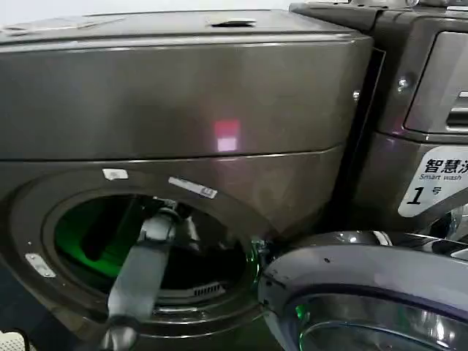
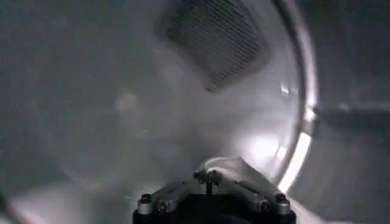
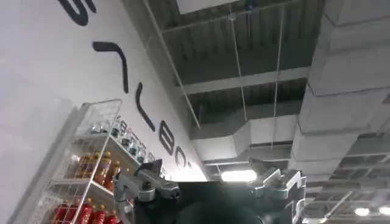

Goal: Grasp the clothes from the dryer.

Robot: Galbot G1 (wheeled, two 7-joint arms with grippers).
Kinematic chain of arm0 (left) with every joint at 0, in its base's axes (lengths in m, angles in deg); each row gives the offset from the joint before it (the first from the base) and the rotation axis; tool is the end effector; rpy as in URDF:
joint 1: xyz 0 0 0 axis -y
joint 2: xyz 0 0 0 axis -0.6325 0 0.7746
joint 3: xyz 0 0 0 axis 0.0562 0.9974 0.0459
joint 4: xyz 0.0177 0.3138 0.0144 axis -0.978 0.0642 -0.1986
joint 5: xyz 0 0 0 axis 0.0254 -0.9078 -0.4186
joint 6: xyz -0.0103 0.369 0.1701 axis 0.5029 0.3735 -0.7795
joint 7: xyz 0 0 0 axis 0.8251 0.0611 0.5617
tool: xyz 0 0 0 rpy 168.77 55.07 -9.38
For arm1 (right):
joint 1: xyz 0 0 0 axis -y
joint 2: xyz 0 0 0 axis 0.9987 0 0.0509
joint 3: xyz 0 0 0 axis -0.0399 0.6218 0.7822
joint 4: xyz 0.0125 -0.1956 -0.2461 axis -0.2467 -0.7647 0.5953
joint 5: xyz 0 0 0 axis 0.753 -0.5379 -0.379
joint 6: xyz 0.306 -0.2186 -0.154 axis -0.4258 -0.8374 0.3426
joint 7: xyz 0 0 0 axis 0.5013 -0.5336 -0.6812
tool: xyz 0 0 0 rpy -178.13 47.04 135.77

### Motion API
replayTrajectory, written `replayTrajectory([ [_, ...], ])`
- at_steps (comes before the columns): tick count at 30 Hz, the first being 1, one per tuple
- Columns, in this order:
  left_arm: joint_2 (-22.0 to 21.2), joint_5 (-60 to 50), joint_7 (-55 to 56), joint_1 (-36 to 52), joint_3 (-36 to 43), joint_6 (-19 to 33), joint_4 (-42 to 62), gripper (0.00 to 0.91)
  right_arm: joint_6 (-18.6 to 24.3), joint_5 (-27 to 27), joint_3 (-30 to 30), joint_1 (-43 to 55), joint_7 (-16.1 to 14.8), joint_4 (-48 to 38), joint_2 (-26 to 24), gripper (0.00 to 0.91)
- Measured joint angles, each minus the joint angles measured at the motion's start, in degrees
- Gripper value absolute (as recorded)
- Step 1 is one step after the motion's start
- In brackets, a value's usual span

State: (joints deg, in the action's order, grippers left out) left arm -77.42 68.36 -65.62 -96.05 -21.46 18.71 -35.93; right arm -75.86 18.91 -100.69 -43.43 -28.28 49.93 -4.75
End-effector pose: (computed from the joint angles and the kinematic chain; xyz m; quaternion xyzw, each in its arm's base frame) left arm 0.5766 0.0399 -0.2522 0.0351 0.9914 0.1211 0.0346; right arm -0.0763 -0.4433 0.1540 0.5470 0.7423 -0.2604 0.2863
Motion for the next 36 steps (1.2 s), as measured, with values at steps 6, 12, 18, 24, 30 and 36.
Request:
replayTrajectory([
  [6, -1.5, 2.1, 6.2, -4.0, -1.6, 3.4, -5.2, 0.000, 0.8, -0.3, -0.7, -0.5, -0.3, -0.5, -0.1, 0.907],
  [12, -2.6, 3.0, 9.1, -5.4, -1.7, 4.9, -7.7, 0.000, 1.5, -0.3, -1.2, -0.7, -0.5, -0.9, 0.0, 0.907],
  [18, -2.7, 3.8, 10.6, -5.9, -2.0, 5.6, -9.0, 0.000, 1.8, -0.5, -1.4, -0.7, -0.8, -1.1, -0.1, 0.907],
  [24, -2.8, 4.3, 10.9, -6.6, -2.0, 5.9, -9.7, 0.000, 2.0, -0.7, -1.6, -0.6, -1.0, -1.1, -0.1, 0.907],
  [30, -2.8, 4.5, 10.8, -7.1, -1.7, 5.9, -10.2, 0.000, 1.6, -1.0, -2.2, -0.9, -1.1, -1.2, -0.1, 0.907],
  [36, -2.3, 5.1, 9.9, -7.5, -1.3, 5.9, -10.8, 0.000, 1.4, -1.0, -2.4, -1.0, -1.3, -1.2, 0.0, 0.907],
])
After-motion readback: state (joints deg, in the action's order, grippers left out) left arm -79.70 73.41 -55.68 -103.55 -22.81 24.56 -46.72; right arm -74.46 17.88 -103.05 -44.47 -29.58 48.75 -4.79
